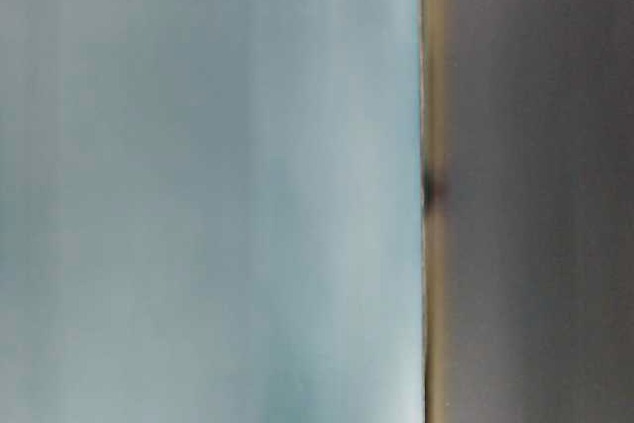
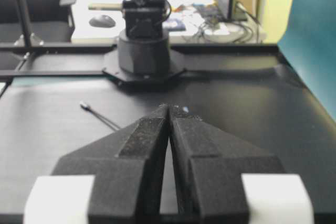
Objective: Insert the LAN cable into the hub.
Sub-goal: 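Move both grippers down toward the grey adapter and blue cable plug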
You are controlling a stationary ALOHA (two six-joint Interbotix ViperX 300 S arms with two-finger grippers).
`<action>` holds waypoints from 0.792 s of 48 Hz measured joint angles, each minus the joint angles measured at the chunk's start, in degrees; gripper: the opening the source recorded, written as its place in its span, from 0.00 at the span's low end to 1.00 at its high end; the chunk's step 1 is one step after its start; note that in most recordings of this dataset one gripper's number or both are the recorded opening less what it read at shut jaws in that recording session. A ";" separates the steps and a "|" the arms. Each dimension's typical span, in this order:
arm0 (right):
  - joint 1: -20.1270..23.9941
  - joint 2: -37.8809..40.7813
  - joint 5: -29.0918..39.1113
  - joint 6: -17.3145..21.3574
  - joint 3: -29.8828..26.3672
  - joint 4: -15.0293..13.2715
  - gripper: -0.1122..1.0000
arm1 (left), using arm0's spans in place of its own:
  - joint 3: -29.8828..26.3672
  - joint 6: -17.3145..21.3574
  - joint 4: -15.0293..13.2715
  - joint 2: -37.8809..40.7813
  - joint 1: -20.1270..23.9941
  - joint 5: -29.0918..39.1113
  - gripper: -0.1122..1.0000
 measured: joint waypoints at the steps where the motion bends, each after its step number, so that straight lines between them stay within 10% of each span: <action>1: 0.00 0.00 -0.09 -0.09 0.00 0.00 0.13 | -0.18 -0.09 0.26 0.09 0.00 0.26 0.15; 21: 2.55 12.48 20.48 4.31 -7.56 2.81 0.10 | -5.10 -0.62 2.37 3.96 -2.20 19.34 0.10; 38: 4.48 28.48 24.26 4.48 -13.36 2.81 0.21 | -5.19 -0.62 2.37 9.14 -2.99 21.01 0.12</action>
